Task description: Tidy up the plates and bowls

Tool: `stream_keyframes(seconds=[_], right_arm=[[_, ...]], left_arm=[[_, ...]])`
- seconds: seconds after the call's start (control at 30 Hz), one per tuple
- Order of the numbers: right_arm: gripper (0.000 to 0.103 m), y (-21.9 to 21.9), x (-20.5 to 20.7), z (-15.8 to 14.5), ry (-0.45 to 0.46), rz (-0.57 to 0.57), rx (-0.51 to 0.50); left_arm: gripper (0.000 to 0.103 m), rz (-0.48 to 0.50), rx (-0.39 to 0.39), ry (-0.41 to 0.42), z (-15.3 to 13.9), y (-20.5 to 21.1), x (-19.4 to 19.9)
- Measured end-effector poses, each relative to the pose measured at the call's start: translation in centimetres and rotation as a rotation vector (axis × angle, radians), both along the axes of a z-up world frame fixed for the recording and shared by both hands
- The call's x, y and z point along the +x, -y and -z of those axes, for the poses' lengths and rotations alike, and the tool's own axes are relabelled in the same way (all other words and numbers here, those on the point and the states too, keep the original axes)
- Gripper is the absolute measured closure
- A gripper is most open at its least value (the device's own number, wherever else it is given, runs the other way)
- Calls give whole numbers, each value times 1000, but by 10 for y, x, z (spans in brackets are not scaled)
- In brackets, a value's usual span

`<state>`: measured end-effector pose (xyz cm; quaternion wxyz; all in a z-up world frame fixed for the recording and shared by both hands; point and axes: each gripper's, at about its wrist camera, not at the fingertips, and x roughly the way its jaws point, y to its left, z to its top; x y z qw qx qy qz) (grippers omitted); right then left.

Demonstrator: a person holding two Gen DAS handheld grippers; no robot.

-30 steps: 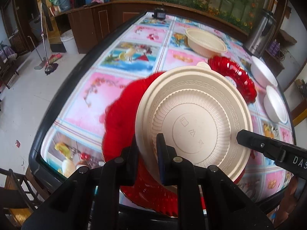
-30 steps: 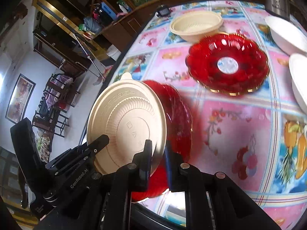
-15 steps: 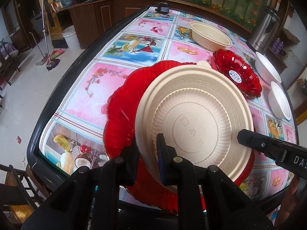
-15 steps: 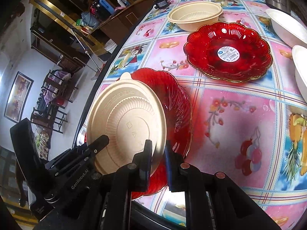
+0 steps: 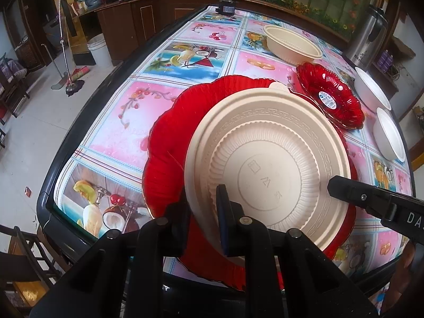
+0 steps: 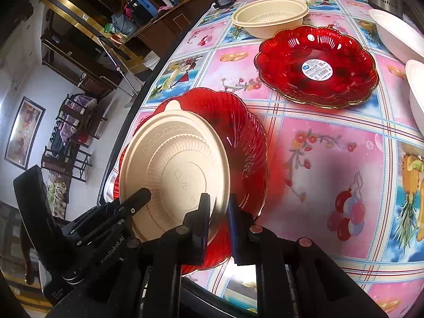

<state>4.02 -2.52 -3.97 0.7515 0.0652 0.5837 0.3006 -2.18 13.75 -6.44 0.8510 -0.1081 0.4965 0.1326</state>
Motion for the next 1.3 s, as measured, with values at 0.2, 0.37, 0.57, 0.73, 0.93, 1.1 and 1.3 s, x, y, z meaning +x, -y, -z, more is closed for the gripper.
stream_keyframes(seconds=[0.2, 0.37, 0.57, 0.73, 0.93, 1.1, 1.3], right_arm=[[87, -4, 0, 1, 2, -10, -12], [86, -4, 0, 2, -5, -10, -9], [73, -3, 0, -2, -6, -13, 10], [51, 3, 0, -11, 3, -16, 53], [47, 37, 8, -37, 17, 40, 194], [38, 88, 24, -55, 77, 209, 267], [37, 141, 60, -28, -17, 388, 288]], left_arm=[[88, -6, 1, 2, 1, -1, 0], [84, -6, -13, -2, 0, -3, -1], [67, 11, -53, 17, -7, -5, -4], [41, 3, -90, 59, -24, -6, -11], [36, -8, -81, 159, -65, -9, 2], [28, 33, -123, 176, -82, 10, 62], [28, 99, -181, 0, -49, 42, 147]])
